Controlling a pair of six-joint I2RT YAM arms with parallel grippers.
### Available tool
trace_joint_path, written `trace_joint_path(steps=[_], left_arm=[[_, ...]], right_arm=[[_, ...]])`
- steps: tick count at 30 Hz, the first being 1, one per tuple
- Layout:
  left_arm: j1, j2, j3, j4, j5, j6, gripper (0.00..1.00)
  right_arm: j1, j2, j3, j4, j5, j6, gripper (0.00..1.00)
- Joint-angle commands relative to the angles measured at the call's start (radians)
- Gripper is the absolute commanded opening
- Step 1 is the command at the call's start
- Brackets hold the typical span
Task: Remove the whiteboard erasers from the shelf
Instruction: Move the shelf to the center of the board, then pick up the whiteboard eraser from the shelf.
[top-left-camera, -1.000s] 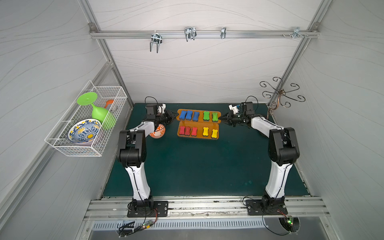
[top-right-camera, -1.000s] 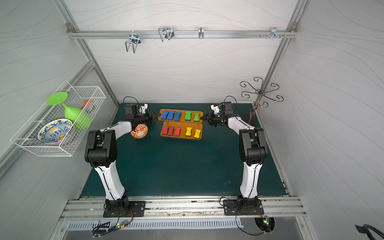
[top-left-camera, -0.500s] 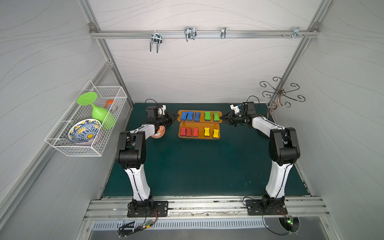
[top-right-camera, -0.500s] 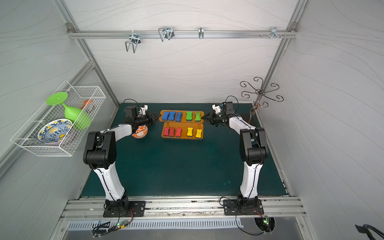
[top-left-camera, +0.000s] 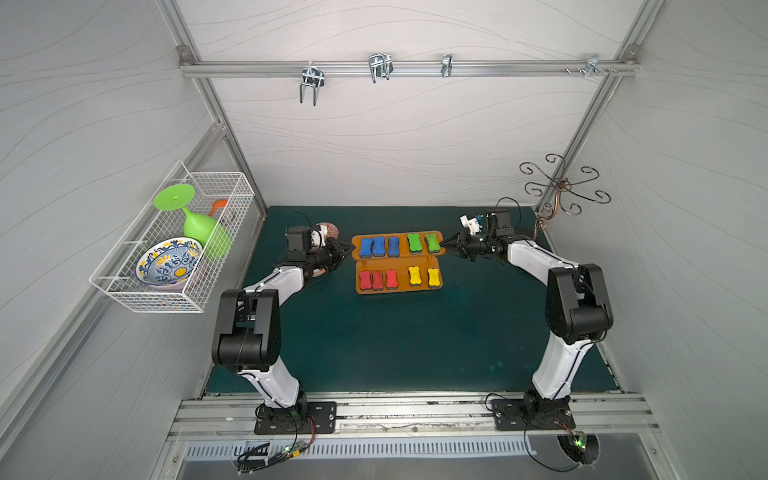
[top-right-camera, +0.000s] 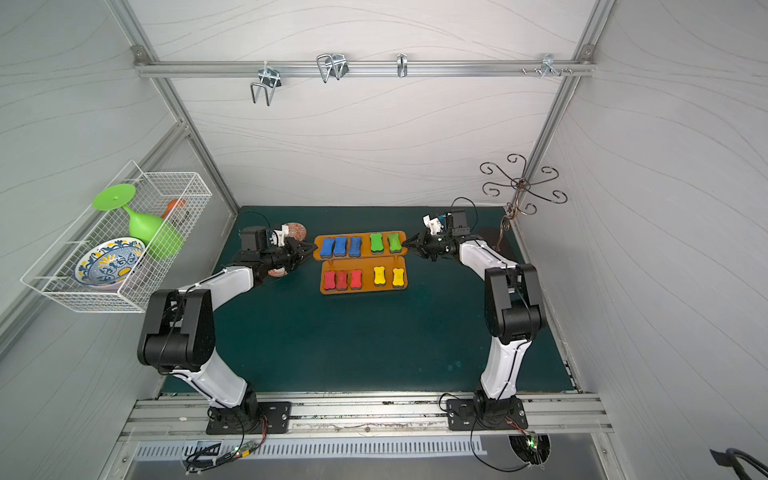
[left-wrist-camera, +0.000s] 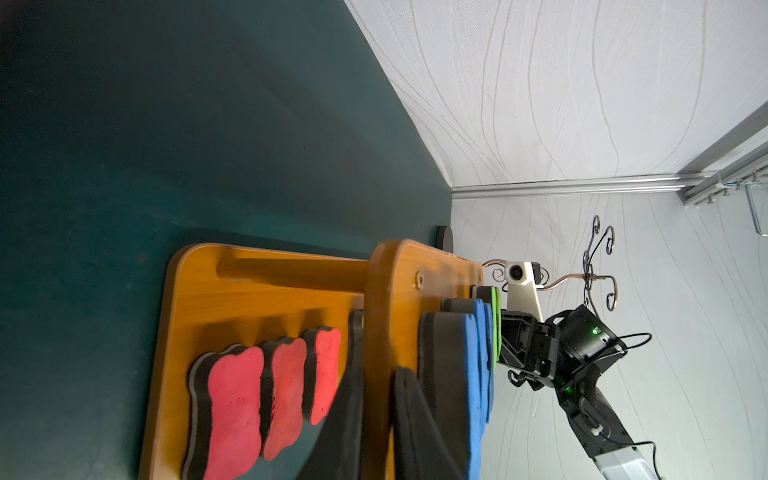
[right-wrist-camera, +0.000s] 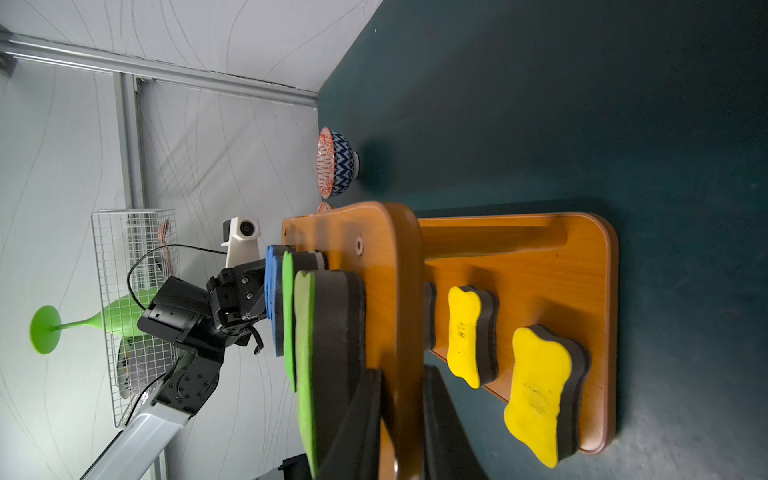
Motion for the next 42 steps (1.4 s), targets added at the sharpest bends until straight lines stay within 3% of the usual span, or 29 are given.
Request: trace_joint_path(steps=[1,8,13,15,22,26,30,35,42], left_arm=[[-0.016,-0.048,-0.023,0.002,-0.003,0.045,0.0],[-0.016,-0.086,-0.071,-0.03,-0.025,0.083,0.04],[-0.016,-0.132,-0.072,-0.103,-0.079,0.118,0.21],[-0.016,-0.174,-0.049,-0.206,-0.154,0.16,0.28],[-0.019,-0.312,0.023,-0.507,-0.418,0.275,0.29],[-0.086,-0.43,-0.029,-0.597,-0.602,0.347,0.29],[-0.102,-0.502,-0.03,-0.721,-0.634,0.405,0.29],[-0.128,-0.596,-0.042,-0.785,-0.689,0.45,0.31],[-0.175,-0.556,0.0,-0.828,-0.718,0.473,0.32]], right_arm=[[0.018,-0.062,-0.049,-0.051,0.052,-0.045,0.03],[0.018,-0.112,-0.138,-0.033,0.068,-0.054,0.11],[0.013,-0.125,-0.136,-0.068,0.092,-0.08,0.38],[-0.002,-0.138,-0.127,-0.102,0.106,-0.095,0.45],[-0.02,-0.243,-0.061,-0.308,0.282,-0.224,0.52],[0.075,-0.293,0.037,-0.461,0.498,-0.339,0.54],[0.182,-0.285,0.136,-0.555,0.664,-0.42,0.57],[0.289,-0.2,0.272,-0.668,0.767,-0.508,0.66],[0.375,-0.11,0.355,-0.745,0.875,-0.563,0.7]])
